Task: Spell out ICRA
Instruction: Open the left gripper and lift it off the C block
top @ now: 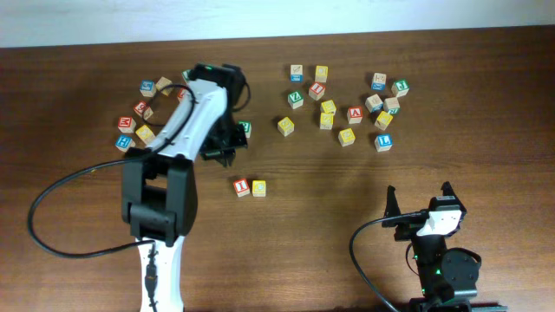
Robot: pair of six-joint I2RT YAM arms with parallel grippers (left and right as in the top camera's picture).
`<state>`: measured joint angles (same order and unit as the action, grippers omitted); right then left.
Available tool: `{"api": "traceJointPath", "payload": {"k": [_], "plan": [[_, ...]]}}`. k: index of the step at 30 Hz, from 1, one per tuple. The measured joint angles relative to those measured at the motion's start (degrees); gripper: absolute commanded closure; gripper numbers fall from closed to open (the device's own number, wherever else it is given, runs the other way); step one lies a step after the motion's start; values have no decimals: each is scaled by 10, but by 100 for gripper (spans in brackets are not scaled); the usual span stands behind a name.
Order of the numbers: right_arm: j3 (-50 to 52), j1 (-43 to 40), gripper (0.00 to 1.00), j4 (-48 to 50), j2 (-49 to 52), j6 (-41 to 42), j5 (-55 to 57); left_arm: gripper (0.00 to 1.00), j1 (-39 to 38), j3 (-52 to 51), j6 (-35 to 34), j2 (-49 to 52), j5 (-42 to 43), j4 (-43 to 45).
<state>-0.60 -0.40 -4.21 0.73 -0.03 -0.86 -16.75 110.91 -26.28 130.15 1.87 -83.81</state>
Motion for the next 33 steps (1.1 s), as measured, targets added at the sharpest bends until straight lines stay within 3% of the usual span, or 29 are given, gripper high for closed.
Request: {"api": "traceJointPath", "payload": {"k": [8,23,33], "plan": [[0,0,2,0,0,0,0,100,12,17,12,0,-4,-51],[0,0,2,0,0,0,0,100,-11,-135,12,1,9,44],[0,0,2,0,0,0,0,100,-10,-137,12,1,18,67]]}}
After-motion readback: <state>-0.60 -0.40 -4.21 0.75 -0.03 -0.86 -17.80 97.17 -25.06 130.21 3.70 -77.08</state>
